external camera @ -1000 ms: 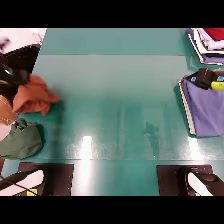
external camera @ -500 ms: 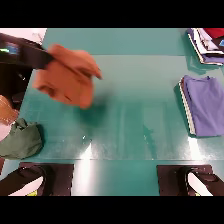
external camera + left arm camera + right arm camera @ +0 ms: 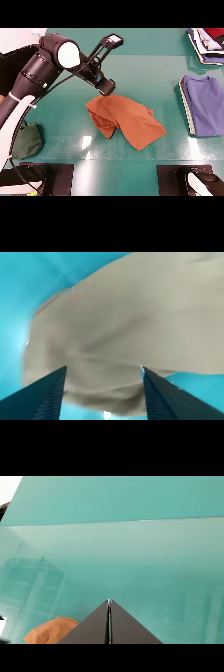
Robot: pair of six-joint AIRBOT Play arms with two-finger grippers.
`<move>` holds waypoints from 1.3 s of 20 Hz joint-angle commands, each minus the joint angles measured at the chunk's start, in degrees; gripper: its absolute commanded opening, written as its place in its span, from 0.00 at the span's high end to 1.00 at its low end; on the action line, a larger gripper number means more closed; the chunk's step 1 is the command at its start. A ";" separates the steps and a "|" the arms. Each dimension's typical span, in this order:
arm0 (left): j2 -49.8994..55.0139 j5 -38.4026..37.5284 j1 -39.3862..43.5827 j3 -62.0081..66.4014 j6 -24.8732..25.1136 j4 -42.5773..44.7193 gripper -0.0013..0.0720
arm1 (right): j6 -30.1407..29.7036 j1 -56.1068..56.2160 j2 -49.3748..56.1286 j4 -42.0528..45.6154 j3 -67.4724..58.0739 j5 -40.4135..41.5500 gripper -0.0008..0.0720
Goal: Fold the shirts.
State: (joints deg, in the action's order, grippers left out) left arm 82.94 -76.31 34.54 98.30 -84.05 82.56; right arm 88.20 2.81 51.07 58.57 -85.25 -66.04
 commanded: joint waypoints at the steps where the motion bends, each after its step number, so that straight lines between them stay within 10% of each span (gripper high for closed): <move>1: 0.76 -4.57 -7.91 -1.49 -1.75 0.81 0.24 | 0.00 -0.02 -0.07 -0.02 -0.11 -0.57 0.97; 10: -12.39 10.16 -18.69 -45.64 -0.81 -21.42 0.24 | 0.00 -0.02 0.00 -0.02 -0.02 -0.52 0.97; 14: -12.35 22.84 -18.69 -56.28 6.84 -38.88 0.24 | 0.00 -0.02 0.02 -0.02 0.00 -0.55 0.97; 22: -9.97 35.50 -13.73 -58.16 6.27 -39.74 0.24 | 0.02 -0.02 -0.02 -0.09 -0.02 -1.03 0.97; 25: -9.97 36.37 -13.92 -57.94 6.49 -38.03 0.95 | 0.00 -0.04 0.00 0.07 0.00 -4.44 0.97; 26: -9.99 35.74 -14.75 -57.07 6.40 -37.00 0.95 | 0.00 -0.04 0.00 0.37 0.00 -5.75 0.97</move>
State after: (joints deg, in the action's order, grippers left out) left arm 72.77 -42.17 20.32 40.64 -77.52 44.05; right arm 88.18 2.81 51.05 58.57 -85.27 -68.71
